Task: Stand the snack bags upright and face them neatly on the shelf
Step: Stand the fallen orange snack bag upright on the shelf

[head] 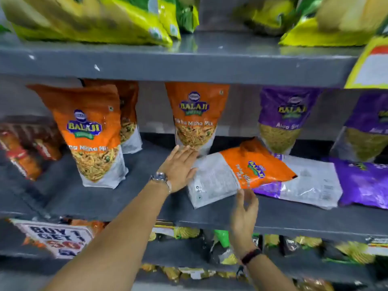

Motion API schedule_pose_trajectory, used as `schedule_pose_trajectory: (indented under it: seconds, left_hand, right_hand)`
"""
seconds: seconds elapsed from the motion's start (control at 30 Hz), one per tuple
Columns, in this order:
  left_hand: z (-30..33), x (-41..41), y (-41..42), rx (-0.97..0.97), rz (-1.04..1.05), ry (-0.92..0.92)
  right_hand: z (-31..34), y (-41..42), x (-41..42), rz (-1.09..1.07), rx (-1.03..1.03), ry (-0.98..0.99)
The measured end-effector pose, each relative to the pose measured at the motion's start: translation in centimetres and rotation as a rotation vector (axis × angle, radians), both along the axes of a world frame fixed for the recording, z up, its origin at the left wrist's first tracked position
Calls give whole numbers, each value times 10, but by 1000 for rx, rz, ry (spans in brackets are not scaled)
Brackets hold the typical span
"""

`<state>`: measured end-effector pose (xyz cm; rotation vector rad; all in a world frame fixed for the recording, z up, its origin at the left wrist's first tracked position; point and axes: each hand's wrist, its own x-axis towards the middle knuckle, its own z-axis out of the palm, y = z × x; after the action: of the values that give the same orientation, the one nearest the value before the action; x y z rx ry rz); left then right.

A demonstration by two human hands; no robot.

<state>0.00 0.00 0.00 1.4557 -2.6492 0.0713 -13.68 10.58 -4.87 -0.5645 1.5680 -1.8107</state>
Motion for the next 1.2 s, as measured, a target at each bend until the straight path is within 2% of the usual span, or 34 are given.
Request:
schedule_pose_trajectory:
  seconds: [0.1,0.17,0.23,0.33,0.43,0.5,0.6,0.7,0.83,1.07,1.2]
  left_hand:
    - [-4,-4,-29,269,88,168]
    - [-8,-9,-45,474,132,265]
    - [-12,-13,-51,705,178,439]
    - [-16,-11,-57,820,175,662]
    - [-25,-2,-52,796,146,760]
    - [-32,7,-44,789,110,900]
    - [-44,23,-30,719,62,1081]
    - [-57,33,-18,523,204,1155]
    - [-70,39,-10,346,378,1112]
    - [-68,47,-28,395,308,1054]
    - [-68,48,-31,338,391,1175]
  right_hand:
    - [-15,-22,5,-66,31,-118]
    - [-20,-35,9,58,64,-302]
    - [-19,-42,11,202,32,-426]
    - [-18,-42,11,245,-30,-389]
    - [-17,-35,11,216,-65,-257]
    - [-13,-32,7,223,-133,-134]
    - [2,-41,-9,401,-198,112]
    - [11,-70,-23,610,-157,284]
    - [3,-98,-22,755,-96,466]
    - [-16,-83,-7,637,-136,443]
    - [-23,-55,9,486,-255,445]
